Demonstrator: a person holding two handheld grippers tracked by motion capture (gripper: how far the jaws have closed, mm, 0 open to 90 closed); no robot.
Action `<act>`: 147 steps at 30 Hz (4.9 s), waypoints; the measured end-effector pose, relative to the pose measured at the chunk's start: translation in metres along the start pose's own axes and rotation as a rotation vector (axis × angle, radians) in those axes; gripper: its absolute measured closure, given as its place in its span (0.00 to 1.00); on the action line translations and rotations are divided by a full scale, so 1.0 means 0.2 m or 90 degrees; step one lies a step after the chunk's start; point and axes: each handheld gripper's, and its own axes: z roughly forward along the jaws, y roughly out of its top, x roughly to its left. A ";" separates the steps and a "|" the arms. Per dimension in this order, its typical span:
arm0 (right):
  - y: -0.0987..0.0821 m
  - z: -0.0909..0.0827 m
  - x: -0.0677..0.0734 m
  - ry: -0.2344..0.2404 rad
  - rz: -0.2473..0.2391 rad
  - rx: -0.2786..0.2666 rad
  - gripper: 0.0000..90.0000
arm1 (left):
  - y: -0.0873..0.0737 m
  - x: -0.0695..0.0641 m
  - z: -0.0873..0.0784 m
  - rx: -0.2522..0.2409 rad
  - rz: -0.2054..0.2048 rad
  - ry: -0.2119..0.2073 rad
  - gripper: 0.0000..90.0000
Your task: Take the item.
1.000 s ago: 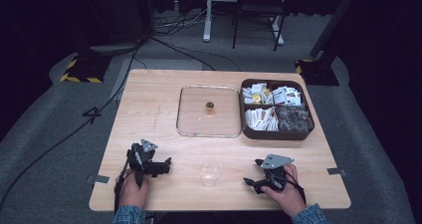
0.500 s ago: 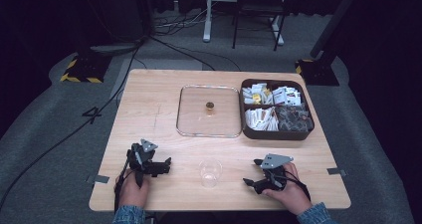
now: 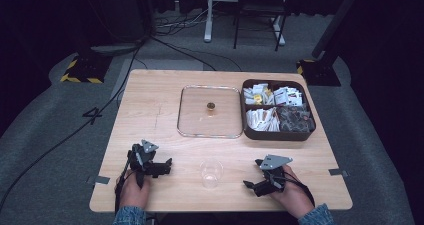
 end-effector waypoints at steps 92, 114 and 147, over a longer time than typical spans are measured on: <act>0.31 -0.58 -0.94 -0.174 0.173 -0.074 0.27 | 0.00 0.00 0.00 0.000 -0.003 0.003 0.00; 0.24 -0.37 -1.11 -0.163 0.194 -0.022 0.45 | 0.00 0.00 0.00 0.000 -0.003 0.003 0.00; 0.18 -0.34 -1.11 -0.206 0.118 0.063 0.88 | 0.00 0.00 0.00 0.000 -0.003 0.003 0.00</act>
